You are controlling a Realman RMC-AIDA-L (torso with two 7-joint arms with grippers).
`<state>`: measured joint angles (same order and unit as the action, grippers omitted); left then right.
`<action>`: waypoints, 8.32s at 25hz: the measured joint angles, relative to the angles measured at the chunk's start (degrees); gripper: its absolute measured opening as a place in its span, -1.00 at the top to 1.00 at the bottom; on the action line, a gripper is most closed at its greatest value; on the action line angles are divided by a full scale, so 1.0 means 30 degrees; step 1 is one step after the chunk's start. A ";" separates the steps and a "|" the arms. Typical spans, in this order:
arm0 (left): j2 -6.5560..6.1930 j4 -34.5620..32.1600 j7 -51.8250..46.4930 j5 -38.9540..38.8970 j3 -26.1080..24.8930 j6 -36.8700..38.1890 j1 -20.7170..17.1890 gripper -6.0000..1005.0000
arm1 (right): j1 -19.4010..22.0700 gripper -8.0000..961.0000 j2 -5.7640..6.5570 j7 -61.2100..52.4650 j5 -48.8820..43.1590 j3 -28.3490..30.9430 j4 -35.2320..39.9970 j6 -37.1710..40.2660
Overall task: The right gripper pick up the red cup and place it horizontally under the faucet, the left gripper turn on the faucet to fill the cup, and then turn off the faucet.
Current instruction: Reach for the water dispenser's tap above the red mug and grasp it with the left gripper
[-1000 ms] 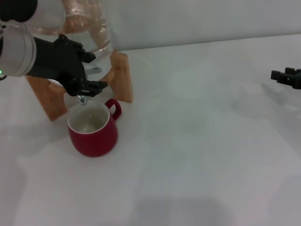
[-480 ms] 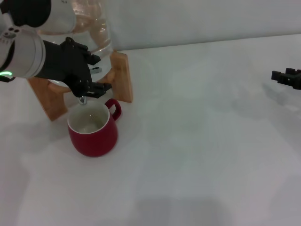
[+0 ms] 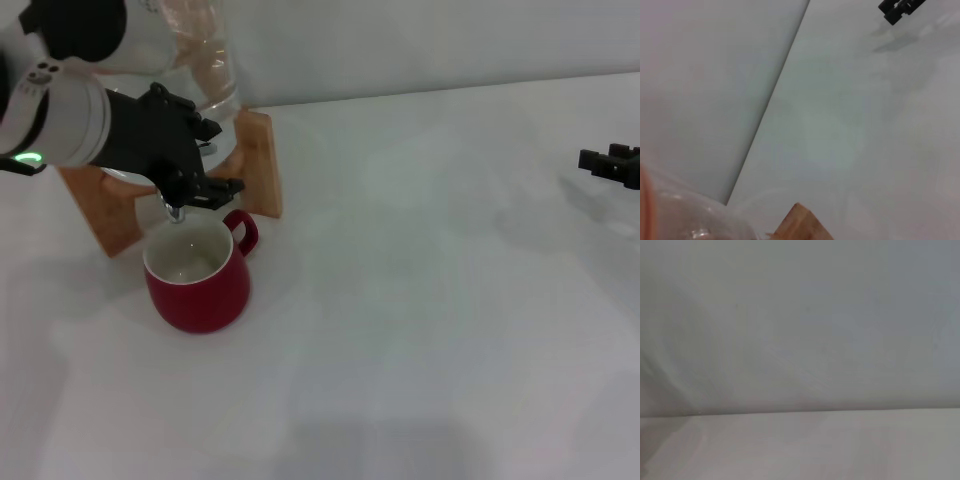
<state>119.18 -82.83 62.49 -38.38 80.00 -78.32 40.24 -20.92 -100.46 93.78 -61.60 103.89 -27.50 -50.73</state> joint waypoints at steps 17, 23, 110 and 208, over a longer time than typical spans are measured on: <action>-0.0001 0.0218 0.0081 -0.0239 0.0014 -0.0312 0.0093 -0.32 | 0.0030 -0.15 0.0001 -0.0001 -0.0025 0.0000 -0.0002 0.0124; 0.0000 0.0103 0.0044 -0.0246 0.0022 -0.0549 0.0061 -0.33 | 0.0030 -0.15 0.0000 -0.0007 -0.0052 -0.0001 -0.0002 0.0123; 0.0001 -0.1696 -0.1379 -0.0524 -0.0443 -0.3105 0.0091 -0.33 | 0.0161 -0.15 0.0053 -0.0090 -0.0054 0.0000 0.0029 0.0027; 0.0039 -0.5906 -0.1877 -0.1506 -0.0119 -0.5061 -0.2988 -0.32 | 0.0236 -0.15 0.0090 -0.0375 -0.0020 0.0469 0.0233 -0.0013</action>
<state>119.30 -100.54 56.86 -42.89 79.64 -93.50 31.28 -20.21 -100.19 92.66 -61.66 105.29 -26.80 -50.77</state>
